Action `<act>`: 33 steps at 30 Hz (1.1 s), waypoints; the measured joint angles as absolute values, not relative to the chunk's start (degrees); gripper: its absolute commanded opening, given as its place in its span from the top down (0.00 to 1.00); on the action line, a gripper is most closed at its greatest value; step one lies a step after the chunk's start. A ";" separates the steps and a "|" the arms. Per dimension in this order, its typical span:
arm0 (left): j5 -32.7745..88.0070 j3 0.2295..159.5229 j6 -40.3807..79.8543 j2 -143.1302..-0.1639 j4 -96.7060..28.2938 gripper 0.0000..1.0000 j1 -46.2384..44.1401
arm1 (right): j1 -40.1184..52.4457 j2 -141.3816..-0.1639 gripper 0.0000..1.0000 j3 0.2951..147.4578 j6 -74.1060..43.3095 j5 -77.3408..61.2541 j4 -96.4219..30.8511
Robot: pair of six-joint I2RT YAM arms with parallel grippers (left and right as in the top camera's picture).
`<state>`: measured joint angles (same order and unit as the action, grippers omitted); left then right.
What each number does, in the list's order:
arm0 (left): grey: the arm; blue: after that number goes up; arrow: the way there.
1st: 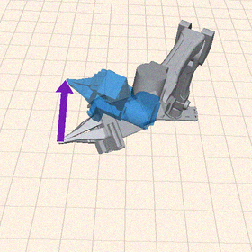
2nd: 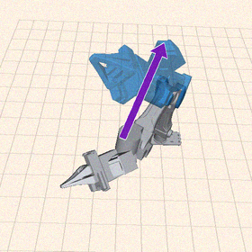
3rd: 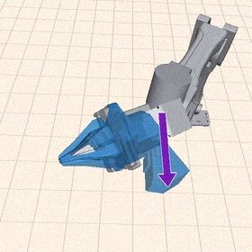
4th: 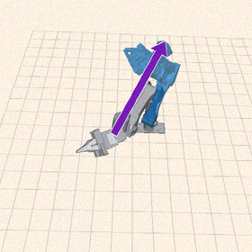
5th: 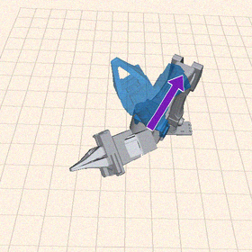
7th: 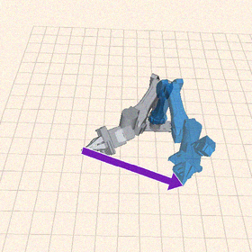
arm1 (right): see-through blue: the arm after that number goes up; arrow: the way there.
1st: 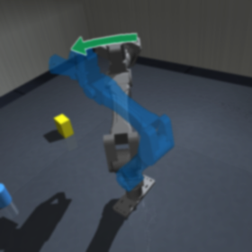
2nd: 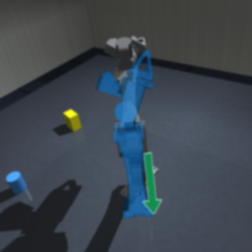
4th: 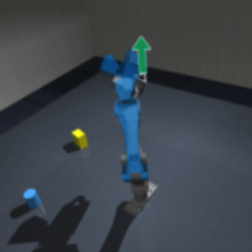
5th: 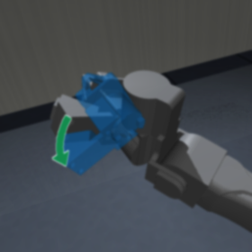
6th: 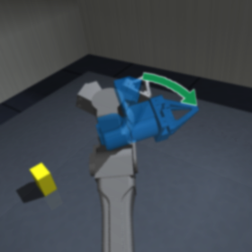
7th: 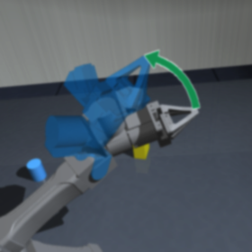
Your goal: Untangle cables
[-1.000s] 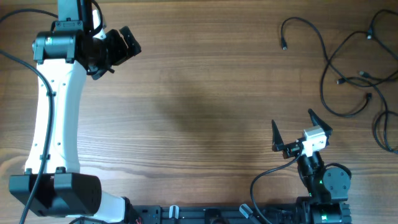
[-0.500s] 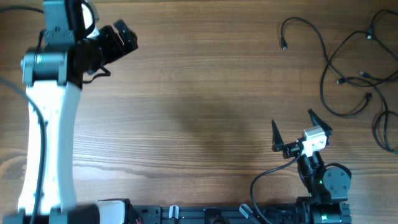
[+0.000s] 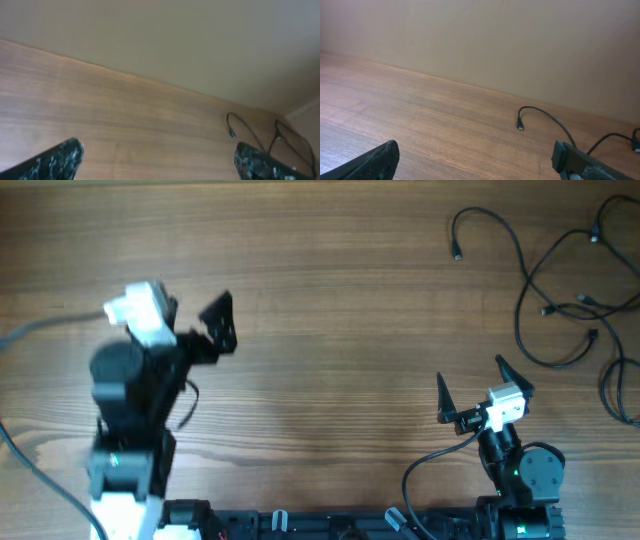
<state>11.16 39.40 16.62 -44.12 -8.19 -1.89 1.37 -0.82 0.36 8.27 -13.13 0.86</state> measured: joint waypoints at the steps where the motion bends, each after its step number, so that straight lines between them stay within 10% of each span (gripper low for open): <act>1: 11.16 36.40 15.66 -41.60 -5.72 0.00 -1.89 | 1.37 -0.82 0.00 0.36 8.27 -13.15 0.84; 33: 11.14 0.80 -1.50 -2.74 3.22 0.00 -0.36 | 1.37 -0.84 0.00 0.36 8.25 -13.15 0.86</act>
